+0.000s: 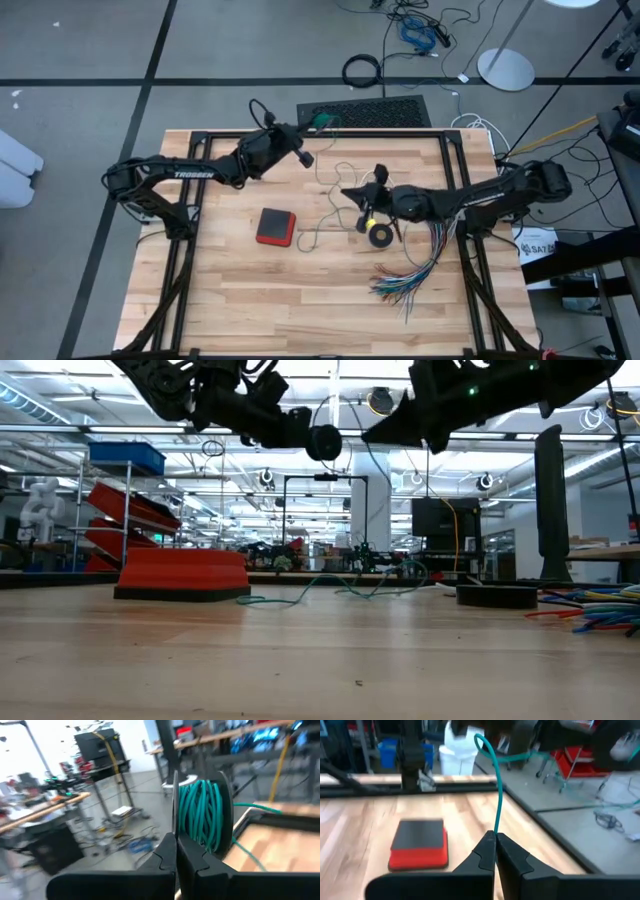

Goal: Coiling cords
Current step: Uncoil the green wire cable from the spool

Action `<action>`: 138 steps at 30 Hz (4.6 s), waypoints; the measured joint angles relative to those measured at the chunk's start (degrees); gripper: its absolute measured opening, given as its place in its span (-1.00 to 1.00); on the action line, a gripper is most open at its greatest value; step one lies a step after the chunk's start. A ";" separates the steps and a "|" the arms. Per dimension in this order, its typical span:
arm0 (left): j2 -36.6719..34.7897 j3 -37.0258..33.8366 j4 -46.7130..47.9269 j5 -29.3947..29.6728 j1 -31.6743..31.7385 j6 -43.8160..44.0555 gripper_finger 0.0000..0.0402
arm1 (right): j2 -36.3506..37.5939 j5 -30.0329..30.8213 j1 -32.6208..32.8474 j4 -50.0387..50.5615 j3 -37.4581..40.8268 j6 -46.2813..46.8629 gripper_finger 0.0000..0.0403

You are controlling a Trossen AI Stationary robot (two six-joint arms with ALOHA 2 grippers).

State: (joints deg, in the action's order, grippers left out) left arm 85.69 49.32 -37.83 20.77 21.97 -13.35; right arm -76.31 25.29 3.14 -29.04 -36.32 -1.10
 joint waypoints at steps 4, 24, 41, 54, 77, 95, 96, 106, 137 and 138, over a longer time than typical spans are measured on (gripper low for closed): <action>0.00 0.00 -0.28 -3.88 0.62 3.96 -1.00 | -1.61 0.56 -0.08 2.82 0.00 1.60 -1.00; 0.00 0.00 3.42 -10.08 0.08 4.09 -1.00 | -0.14 14.91 3.38 17.64 0.02 6.24 0.11; 0.00 0.00 2.77 -13.00 -3.82 5.37 -1.00 | -0.07 -8.93 -12.39 -29.98 14.06 -0.04 -0.09; 0.00 0.00 1.90 -15.66 -5.31 7.23 -1.00 | -6.24 -17.41 -16.33 -39.00 13.35 -0.51 -0.09; 0.00 0.00 2.96 -17.63 -6.26 9.66 -1.00 | -14.61 -19.42 -16.63 -41.09 7.13 1.30 -0.48; -0.02 0.00 6.25 -14.73 -6.24 6.83 -1.00 | -13.82 -8.33 -16.59 -34.70 7.15 3.47 -0.99; -0.02 0.00 6.90 -13.97 -6.24 6.22 -1.00 | -13.80 -7.02 -16.61 -34.26 7.15 3.83 -1.00; -0.02 0.01 12.68 -3.71 -6.27 -0.90 -1.00 | -10.93 -5.97 -15.63 -33.94 7.15 3.34 -1.00; -0.02 0.02 11.37 -5.18 -5.91 -1.11 -1.00 | -7.59 3.74 -17.46 8.03 -4.51 6.06 -1.00; -0.02 0.02 12.20 -4.35 -5.90 -1.81 -1.00 | -6.91 4.59 -17.44 7.53 -4.50 5.44 -1.00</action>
State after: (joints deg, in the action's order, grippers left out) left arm 85.67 49.34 -25.63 16.42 16.07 -15.16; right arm -83.21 29.88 -14.31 -21.51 -40.82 4.34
